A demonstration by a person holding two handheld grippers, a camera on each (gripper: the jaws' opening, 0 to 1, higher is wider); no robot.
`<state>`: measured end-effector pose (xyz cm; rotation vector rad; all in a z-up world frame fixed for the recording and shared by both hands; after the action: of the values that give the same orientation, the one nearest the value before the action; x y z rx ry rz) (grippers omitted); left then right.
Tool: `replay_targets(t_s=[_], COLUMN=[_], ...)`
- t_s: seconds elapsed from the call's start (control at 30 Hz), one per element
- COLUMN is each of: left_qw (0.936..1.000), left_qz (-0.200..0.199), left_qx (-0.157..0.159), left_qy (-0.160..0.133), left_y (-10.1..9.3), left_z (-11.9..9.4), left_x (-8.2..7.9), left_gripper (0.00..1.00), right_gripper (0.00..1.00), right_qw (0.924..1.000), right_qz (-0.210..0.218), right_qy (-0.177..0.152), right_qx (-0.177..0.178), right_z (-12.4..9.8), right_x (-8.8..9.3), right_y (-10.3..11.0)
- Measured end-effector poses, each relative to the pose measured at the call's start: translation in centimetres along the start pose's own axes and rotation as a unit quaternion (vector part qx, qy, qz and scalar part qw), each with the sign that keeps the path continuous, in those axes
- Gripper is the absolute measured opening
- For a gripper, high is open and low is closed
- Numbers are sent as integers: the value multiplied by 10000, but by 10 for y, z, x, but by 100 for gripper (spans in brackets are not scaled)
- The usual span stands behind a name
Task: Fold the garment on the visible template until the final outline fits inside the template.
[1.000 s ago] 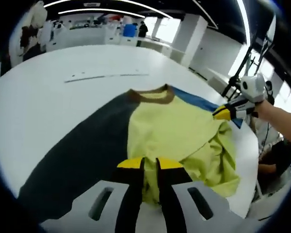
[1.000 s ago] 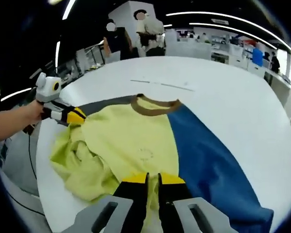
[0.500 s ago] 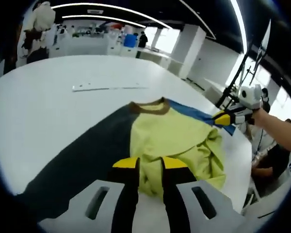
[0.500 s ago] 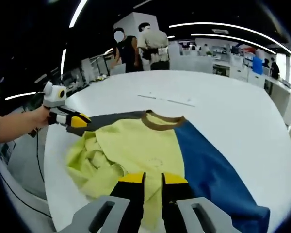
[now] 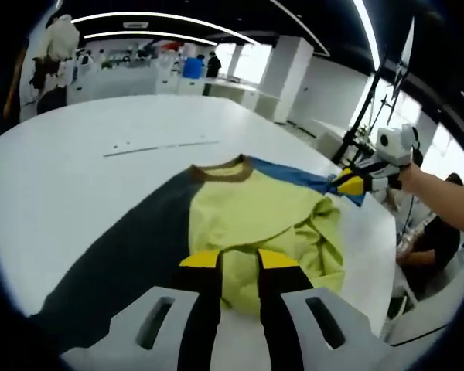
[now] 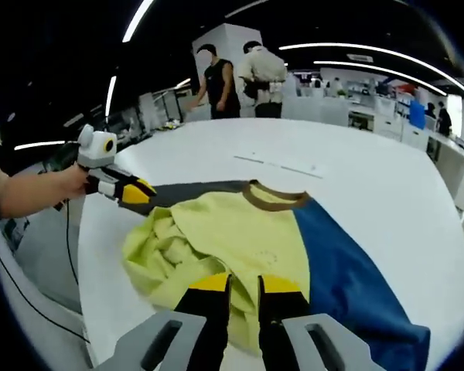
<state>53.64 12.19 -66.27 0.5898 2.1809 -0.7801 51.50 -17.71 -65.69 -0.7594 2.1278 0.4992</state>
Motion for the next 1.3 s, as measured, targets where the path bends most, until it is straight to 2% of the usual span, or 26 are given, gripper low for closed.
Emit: replay_targets(t_s=[0.47, 0.83, 1.3], left_qw=[9999, 9988, 9982], left_qz=[114, 467, 576], left_qx=[81, 116, 121], left_qy=[74, 92, 148], left_y=[-4, -1, 4], left_z=[5, 8, 19], left_x=[9, 11, 11], left_gripper=[14, 14, 12], right_gripper=[8, 8, 9], right_qw=[9997, 9996, 9997], right_qz=[-60, -77, -80], right_qy=[101, 146, 161], right_qx=[-208, -226, -187], right_z=[12, 18, 23], right_x=[12, 13, 13], right_y=[22, 22, 21])
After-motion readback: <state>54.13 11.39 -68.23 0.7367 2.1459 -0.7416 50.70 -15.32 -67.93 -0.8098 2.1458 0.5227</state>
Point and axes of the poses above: the point that each gripper's makers call its tool centre point, and the gripper's own axes: z roughly forward along the fingers, y roughly to its left, x roughly out of its underside, the point moved 7 cm from there along -z, roughly backward along the fingers, and after that the axes turned 5 degrees about -z, right-handed, at the moved point
